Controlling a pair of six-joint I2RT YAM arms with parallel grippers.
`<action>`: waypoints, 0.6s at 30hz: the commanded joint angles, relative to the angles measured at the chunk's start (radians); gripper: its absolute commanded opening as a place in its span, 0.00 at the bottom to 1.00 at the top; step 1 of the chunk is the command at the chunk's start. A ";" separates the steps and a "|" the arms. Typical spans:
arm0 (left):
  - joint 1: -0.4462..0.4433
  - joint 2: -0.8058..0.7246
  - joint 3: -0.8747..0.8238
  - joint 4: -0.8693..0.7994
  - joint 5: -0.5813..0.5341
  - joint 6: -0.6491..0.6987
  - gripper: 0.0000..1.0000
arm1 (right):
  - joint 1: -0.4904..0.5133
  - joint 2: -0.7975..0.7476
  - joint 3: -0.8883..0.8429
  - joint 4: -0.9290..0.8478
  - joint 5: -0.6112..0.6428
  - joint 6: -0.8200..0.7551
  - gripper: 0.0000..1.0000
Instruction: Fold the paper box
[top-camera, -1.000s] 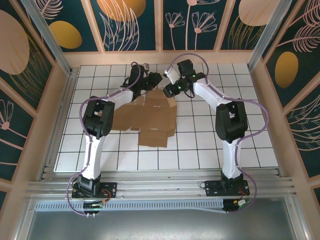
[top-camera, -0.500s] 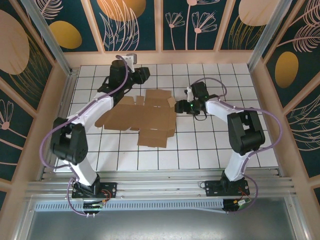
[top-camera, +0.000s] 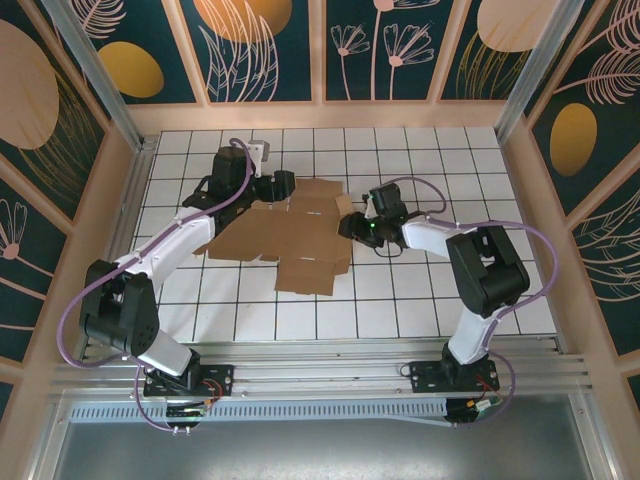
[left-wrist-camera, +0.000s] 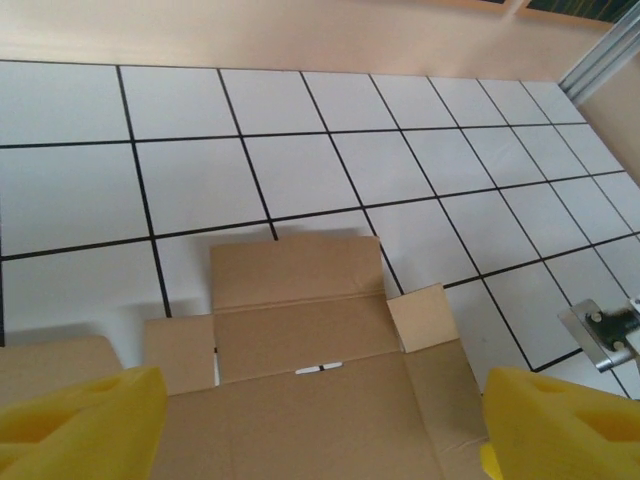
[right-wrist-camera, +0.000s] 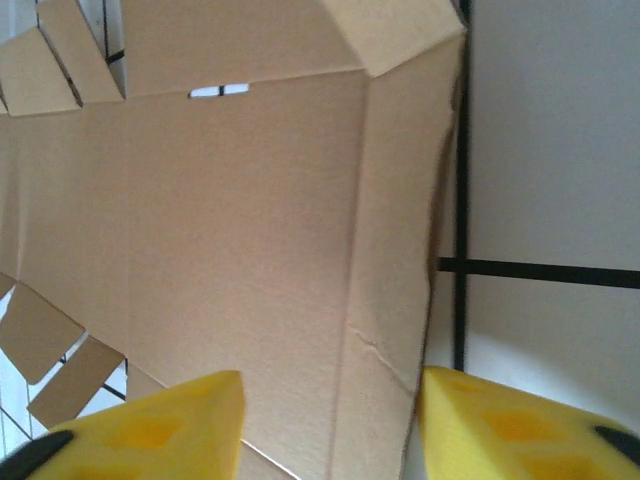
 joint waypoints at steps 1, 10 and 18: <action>0.004 -0.021 0.022 -0.032 -0.061 0.010 0.86 | 0.012 0.016 0.019 0.025 0.070 0.028 0.39; 0.014 -0.004 0.048 -0.046 -0.079 -0.012 0.90 | 0.021 0.034 0.027 0.007 0.123 0.012 0.14; 0.020 0.034 0.080 -0.085 -0.016 0.088 0.92 | -0.003 0.025 0.174 -0.180 0.239 -0.319 0.00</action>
